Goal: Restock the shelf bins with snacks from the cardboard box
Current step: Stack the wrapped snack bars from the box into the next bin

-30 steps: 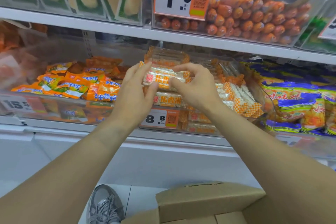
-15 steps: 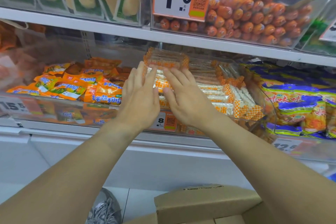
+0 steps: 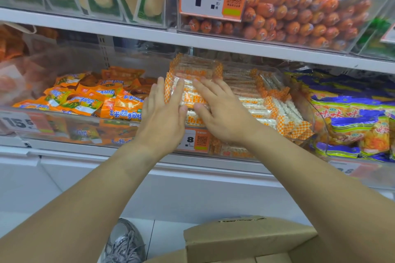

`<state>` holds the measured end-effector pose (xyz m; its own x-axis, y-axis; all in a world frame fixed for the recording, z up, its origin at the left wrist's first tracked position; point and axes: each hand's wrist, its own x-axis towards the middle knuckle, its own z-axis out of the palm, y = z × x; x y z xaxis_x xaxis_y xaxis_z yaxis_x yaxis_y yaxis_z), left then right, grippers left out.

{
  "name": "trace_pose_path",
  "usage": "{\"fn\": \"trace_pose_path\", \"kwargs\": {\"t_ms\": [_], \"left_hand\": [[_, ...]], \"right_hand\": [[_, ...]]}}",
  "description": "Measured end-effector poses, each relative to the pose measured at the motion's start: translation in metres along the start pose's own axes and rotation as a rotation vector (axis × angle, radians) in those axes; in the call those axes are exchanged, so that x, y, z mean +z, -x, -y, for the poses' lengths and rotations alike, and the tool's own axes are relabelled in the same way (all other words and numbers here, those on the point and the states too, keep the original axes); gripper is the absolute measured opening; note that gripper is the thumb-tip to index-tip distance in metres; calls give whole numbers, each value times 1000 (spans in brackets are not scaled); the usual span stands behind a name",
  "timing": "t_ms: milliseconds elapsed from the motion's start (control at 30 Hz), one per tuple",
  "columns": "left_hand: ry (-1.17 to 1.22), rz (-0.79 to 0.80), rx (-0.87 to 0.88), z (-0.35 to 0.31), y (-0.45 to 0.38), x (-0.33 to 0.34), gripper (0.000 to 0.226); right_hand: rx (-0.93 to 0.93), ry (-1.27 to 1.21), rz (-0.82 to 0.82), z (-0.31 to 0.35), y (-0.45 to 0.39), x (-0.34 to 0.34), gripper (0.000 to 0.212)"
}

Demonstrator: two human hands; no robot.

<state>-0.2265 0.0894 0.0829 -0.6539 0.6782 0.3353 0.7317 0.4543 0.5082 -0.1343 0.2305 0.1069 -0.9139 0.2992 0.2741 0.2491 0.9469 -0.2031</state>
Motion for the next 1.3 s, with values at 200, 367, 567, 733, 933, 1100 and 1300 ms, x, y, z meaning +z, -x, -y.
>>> {"fn": "trace_pose_path", "kwargs": {"t_ms": [200, 367, 567, 733, 933, 1100, 1300], "left_hand": [[53, -57, 19, -2, 1, -2, 58], [134, -10, 2, -1, 2, -2, 57], [127, -12, 12, 4, -1, 0, 58], [110, -19, 12, 5, -1, 0, 57], [70, -40, 5, 4, 1, 2, 57], [70, -99, 3, -1, 1, 1, 60], [-52, -234, 20, -11, 8, 7, 60]], "right_hand": [[52, 34, -105, 6, -7, -16, 67], [173, 12, 8, -3, -39, -16, 70], [178, 28, 40, -4, -47, -10, 70], [195, -52, -8, -12, -55, -17, 75], [190, -139, -56, -14, -45, -18, 70], [62, -149, -248, -18, 7, -29, 57], [-151, -83, -383, -24, 20, 9, 29]]}}
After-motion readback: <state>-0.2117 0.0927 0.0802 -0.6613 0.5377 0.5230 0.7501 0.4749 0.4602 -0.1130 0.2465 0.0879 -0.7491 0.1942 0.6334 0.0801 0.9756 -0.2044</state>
